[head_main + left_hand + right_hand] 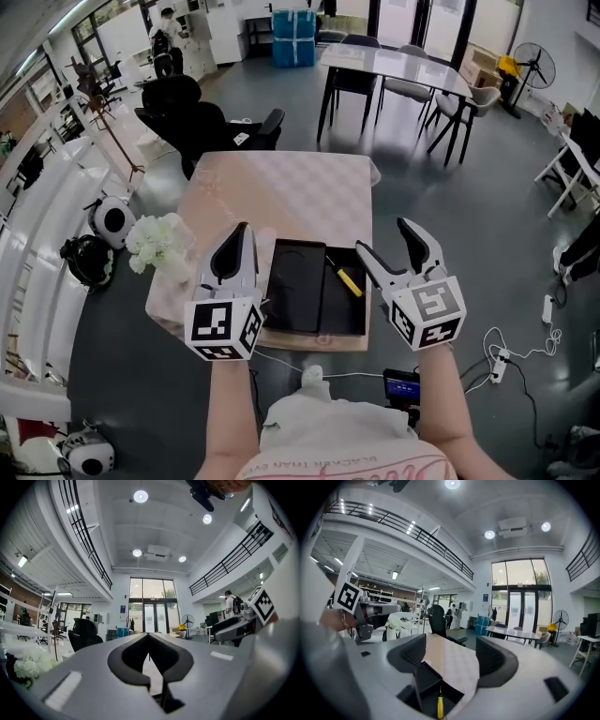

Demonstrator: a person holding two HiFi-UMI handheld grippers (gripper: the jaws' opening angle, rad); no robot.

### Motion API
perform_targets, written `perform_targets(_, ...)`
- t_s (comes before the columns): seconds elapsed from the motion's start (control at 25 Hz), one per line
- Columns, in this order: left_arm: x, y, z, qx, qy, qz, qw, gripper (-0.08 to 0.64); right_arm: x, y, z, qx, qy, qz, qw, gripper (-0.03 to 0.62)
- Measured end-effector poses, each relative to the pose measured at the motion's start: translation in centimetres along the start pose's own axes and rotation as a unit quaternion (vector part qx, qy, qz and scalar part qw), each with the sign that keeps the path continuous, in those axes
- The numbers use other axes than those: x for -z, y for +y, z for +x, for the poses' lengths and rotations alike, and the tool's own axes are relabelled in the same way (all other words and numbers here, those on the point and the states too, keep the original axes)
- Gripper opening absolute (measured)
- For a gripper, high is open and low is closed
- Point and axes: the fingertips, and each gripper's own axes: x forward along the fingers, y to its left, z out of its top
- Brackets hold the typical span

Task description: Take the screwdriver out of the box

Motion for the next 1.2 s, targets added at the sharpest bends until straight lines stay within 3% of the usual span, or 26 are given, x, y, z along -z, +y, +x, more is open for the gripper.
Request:
perform_targets(0.32,3.1,1.8,3.7,0.029,0.023,-0.019,0.9991,0.008,5.6,0.6,5.5,-0.026,0.099,0.025,0.994,0.325)
perform_targets(0.6,5.8,3.3,5.8,0.040,0.038,-0.048,0.9973,0.008,13.3,1.7,7.8,-0.047,0.222,0.053,0.972,0.295)
perform_targets(0.88,7.8,3.5,6.6,0.044,0.054,-0.063,0.9956,0.008,18.7,2.6,9.5,-0.086,0.331,0.089,0.935,0.238)
perform_targets(1.2,8.9,3.3,6.5,0.033,0.067,-0.070,0.9948,0.008,24.4,3.6,10.9,-0.131,0.446,0.094,0.880,0.217)
